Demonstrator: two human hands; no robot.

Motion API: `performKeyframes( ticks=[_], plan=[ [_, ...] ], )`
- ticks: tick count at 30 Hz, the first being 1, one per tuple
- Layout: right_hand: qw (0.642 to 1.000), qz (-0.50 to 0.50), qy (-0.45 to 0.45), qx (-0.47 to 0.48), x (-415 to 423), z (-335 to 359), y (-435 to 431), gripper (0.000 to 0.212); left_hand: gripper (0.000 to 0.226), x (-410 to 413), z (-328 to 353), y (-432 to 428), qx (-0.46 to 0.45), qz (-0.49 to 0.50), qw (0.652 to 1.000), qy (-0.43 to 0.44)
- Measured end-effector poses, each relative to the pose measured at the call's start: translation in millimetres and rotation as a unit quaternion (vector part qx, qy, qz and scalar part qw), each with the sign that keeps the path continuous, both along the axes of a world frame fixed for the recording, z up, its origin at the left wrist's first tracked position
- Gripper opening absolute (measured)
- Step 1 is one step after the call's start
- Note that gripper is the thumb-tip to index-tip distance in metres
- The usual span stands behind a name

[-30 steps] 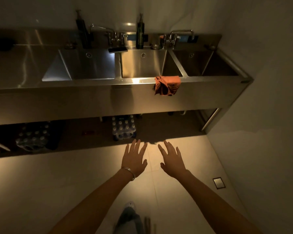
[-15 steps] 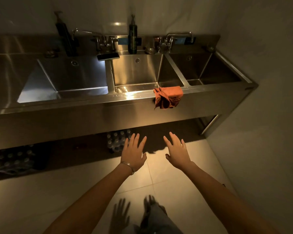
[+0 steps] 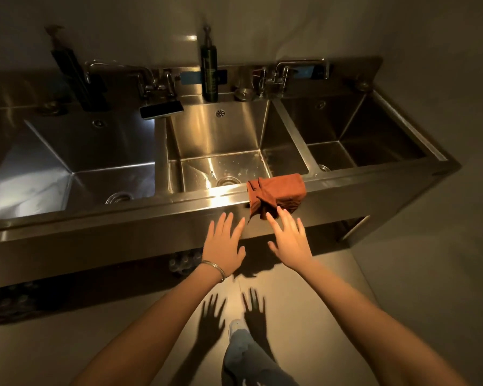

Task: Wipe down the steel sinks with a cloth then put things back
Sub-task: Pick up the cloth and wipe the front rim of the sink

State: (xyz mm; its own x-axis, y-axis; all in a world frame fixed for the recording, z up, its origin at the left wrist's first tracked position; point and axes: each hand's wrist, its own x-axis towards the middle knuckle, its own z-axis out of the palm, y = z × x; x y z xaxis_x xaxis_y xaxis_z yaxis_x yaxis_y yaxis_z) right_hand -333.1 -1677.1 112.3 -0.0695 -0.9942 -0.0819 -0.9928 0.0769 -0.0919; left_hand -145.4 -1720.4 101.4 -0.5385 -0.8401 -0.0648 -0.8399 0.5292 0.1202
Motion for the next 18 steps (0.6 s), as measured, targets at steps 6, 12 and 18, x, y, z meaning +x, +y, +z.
performKeyframes(
  ticks=[6,12,18],
  plan=[
    [0.999,-0.007,-0.023,0.022,-41.5,10.7,-76.9,0.079,0.071,-34.8,4.2,-55.8,0.005,0.005,1.000,-0.005],
    [0.997,0.037,0.006,0.073,-56.5,1.7,-120.0,0.086,0.065,-39.4,0.3,-83.3,0.032,0.015,0.999,-0.005],
    [0.993,0.030,0.001,0.112,-45.7,-6.3,-132.0,0.072,0.067,-30.8,-6.9,-94.3,0.039,0.026,0.999,-0.010]
  ],
)
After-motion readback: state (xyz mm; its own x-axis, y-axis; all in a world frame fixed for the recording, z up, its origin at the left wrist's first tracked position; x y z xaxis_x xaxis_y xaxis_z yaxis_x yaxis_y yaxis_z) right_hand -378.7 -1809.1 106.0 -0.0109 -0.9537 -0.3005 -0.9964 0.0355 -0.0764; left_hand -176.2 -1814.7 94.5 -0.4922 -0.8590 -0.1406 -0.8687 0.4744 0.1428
